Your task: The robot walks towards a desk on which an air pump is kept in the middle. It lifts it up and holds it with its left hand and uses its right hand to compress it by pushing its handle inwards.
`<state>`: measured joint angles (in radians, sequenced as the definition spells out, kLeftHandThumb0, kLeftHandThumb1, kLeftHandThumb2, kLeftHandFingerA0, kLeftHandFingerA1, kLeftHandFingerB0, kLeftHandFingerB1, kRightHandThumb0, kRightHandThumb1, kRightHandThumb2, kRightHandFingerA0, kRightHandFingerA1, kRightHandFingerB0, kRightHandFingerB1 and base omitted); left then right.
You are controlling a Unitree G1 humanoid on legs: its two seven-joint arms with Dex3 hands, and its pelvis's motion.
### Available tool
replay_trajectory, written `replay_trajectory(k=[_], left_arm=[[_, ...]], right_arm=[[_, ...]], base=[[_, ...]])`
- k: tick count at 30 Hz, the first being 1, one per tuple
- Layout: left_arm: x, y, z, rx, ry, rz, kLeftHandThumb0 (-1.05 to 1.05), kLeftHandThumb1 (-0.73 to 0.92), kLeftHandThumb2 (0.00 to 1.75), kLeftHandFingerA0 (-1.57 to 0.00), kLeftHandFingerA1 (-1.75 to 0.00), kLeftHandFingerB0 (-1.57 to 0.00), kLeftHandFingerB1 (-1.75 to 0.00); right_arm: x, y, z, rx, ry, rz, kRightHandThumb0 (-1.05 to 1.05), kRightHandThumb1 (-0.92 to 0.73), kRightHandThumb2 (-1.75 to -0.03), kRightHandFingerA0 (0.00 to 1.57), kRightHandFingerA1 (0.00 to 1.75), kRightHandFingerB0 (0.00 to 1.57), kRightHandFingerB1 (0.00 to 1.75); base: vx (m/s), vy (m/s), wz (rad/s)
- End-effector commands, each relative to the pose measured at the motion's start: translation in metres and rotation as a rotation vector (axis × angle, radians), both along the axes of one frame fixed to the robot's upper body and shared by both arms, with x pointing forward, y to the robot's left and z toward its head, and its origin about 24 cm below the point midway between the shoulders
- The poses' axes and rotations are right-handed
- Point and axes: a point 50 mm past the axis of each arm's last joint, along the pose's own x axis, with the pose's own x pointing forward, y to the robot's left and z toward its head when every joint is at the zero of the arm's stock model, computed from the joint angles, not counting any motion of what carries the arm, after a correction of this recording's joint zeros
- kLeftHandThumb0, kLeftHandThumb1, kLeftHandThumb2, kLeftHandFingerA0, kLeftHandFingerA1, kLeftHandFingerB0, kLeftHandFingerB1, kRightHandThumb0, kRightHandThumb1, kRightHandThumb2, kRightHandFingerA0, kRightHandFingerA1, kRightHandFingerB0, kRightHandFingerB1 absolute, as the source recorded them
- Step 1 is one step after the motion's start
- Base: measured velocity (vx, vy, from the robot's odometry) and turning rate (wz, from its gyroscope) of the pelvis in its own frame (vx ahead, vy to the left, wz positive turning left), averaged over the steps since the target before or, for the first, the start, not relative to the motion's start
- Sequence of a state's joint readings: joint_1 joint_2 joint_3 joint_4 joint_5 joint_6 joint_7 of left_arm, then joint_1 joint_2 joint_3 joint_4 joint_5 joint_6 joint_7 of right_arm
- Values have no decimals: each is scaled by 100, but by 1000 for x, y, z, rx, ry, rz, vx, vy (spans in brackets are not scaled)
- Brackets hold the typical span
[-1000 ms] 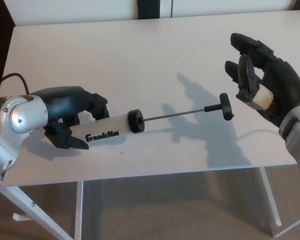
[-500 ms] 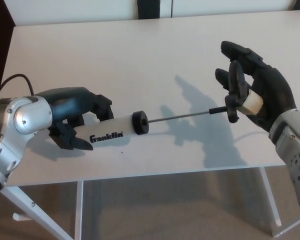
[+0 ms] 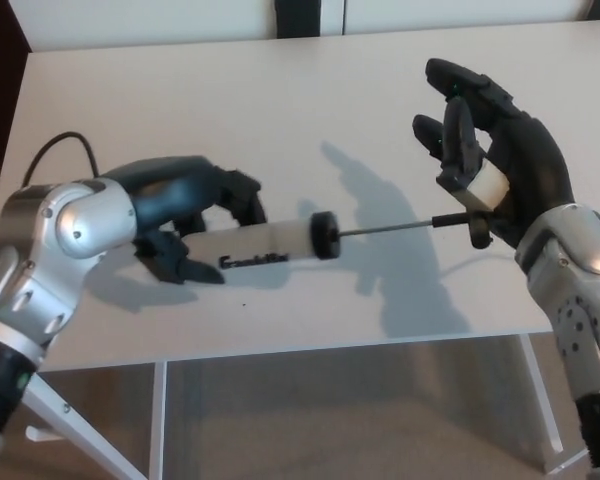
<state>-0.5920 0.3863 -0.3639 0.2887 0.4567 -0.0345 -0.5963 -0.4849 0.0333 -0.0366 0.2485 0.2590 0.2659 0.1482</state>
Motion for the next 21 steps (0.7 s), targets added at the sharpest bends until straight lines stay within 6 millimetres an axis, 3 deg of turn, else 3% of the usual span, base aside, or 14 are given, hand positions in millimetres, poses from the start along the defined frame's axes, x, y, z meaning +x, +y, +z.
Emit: replay_trajectory(k=[1, 3, 4, 9, 10, 12, 14, 16, 21], left_arm=[[-3, -27, 24, -145, -55, -52, -21, 86, 64, -99, -82, -75, -95], [-5, -31, 25, -156, -54, -57, -21, 86, 64, -99, -82, -75, -95], [-7, -38, 26, -172, -58, -69, -21, 84, 64, -99, -78, -76, -88], [-10, -55, 34, -212, -96, -85, -18, 85, 64, -101, -79, -80, -85], [-11, -59, 37, -230, -99, -82, -19, 84, 64, -101, -88, -76, -95], [-12, -63, 41, -253, -103, -78, -19, 84, 64, -101, -88, -76, -95], [-17, -77, 51, -310, -127, -99, -17, 78, 73, -90, -123, -73, -107], [-23, -87, 58, -349, -140, -115, -17, 78, 73, -90, -123, -73, -107], [-34, -104, 64, -394, -137, -171, -27, 75, 78, -93, -130, -74, -110]], right_arm=[[-2, 5, 10, 100, -34, -59, -36, -49, -109, 1, 47, 1, 46], [-2, 5, 10, 109, -33, -76, -36, -49, -109, 1, 47, 1, 46], [-3, 3, 11, 135, -34, -100, -80, -91, -70, 24, 32, 16, 28], [-6, -3, 12, 203, -37, -148, -80, -92, -71, 24, 32, 16, 27], [-6, -5, 13, 246, -32, -165, -77, -92, -69, 27, 32, 22, 29], [-6, -7, 14, 300, -25, -187, -77, -92, -69, 27, 32, 22, 29], [-5, -11, 19, 449, -23, -242, -79, -90, -68, 30, 33, 25, 30], [-5, -14, 22, 553, -22, -273, -79, -90, -68, 30, 33, 25, 30], [-5, -20, 24, 604, -45, -291, -79, -89, -67, 27, 35, 24, 31]], base=[[0, 0, 0], [0, 0, 0], [0, 0, 0], [0, 0, 0], [0, 0, 0], [0, 0, 0], [0, 0, 0], [0, 0, 0], [0, 0, 0]])
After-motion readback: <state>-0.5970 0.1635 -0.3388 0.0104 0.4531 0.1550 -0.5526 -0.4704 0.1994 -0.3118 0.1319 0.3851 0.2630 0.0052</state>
